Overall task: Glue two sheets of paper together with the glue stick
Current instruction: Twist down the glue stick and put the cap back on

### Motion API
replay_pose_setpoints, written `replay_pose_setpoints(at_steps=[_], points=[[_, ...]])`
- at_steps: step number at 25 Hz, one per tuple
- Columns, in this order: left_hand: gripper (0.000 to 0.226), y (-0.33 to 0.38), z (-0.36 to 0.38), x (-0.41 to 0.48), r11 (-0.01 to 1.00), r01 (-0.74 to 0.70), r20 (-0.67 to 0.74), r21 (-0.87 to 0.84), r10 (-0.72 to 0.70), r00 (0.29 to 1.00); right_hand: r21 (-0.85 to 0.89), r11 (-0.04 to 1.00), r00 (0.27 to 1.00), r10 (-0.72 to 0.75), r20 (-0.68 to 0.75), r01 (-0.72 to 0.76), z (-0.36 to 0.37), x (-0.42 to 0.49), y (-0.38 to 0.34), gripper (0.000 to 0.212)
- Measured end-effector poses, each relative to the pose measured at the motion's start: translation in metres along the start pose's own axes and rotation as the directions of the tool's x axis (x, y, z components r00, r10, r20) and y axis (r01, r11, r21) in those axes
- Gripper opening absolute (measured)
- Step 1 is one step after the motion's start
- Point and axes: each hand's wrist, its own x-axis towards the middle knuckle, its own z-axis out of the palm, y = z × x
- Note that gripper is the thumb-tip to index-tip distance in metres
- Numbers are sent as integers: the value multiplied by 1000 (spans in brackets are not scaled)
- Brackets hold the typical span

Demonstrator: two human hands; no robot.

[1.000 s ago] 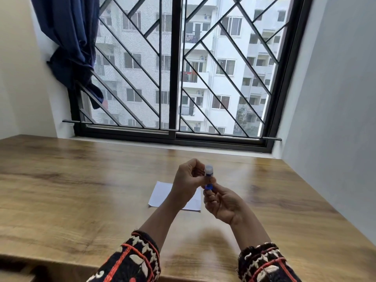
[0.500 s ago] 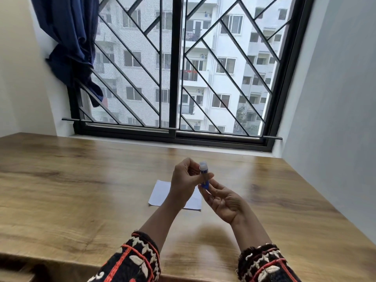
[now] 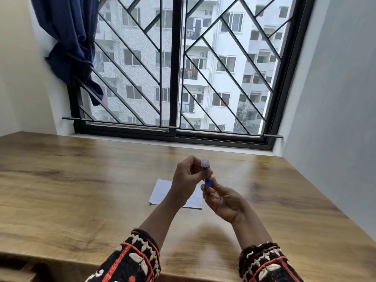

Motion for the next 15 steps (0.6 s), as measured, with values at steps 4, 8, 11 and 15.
replay_pose_setpoints(at_steps=[4, 8, 11, 15], points=[[18, -4, 0, -1, 1000, 2, -20, -16, -3, 1000, 22, 995, 993, -97, 67, 96, -4, -1, 1, 27], [14, -4, 0, 0, 1000, -18, 17, 12, 18, 1000, 1, 997, 996, -77, 52, 77, -7, -2, 0, 33], [14, -3, 1, 0, 999, -27, 44, 25, 26, 999, -102, 995, 1000, 10, -15, -11, -6, -2, -1, 52], [13, -1, 3, -2, 999, -8, 39, 32, 7, 999, -60, 998, 999, 26, -19, -27, -1, 0, 0, 27]])
